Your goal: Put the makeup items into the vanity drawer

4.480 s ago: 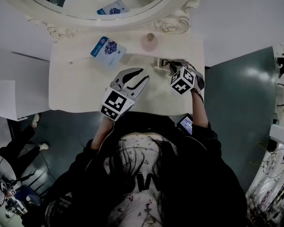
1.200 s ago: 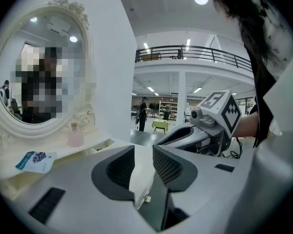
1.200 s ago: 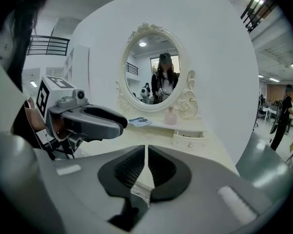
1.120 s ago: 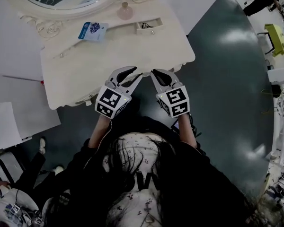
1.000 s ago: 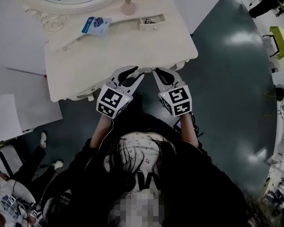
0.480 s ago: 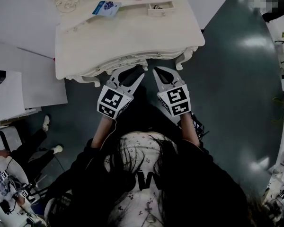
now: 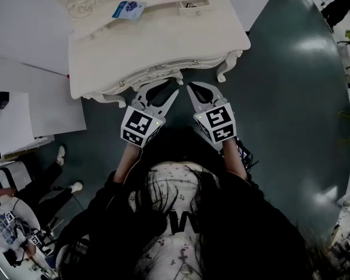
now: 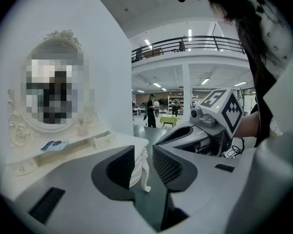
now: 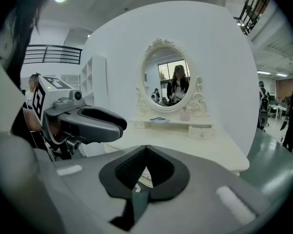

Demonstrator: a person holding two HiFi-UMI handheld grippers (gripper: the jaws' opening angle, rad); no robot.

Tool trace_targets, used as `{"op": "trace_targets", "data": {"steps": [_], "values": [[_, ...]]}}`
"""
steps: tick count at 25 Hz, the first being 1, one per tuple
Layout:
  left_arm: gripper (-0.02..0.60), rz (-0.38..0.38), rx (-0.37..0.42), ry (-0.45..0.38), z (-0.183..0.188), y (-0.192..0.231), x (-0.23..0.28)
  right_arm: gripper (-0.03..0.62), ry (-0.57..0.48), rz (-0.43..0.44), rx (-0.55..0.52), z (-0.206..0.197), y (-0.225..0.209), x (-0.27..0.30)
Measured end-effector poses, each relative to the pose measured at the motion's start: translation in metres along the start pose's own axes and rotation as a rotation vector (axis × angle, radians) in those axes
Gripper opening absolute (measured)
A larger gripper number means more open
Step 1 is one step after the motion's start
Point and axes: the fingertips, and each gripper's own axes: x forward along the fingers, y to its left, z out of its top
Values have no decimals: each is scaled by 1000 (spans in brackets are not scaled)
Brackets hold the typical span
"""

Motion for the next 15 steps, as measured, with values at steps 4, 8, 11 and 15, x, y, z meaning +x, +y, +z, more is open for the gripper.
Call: {"op": "trace_targets", "data": {"steps": [4, 8, 11, 15], "values": [[115, 2, 1, 4, -5, 8, -14, 9, 4, 5, -10, 3, 15, 8], [115, 3, -2, 5, -13, 19, -35, 9, 12, -4, -19, 6, 35, 17], [115, 2, -11, -5, -17, 30, -50, 9, 5, -13, -19, 11, 51, 23], [115, -10, -21, -24, -20, 40, -65, 8, -6, -38, -29, 17, 68, 28]]}}
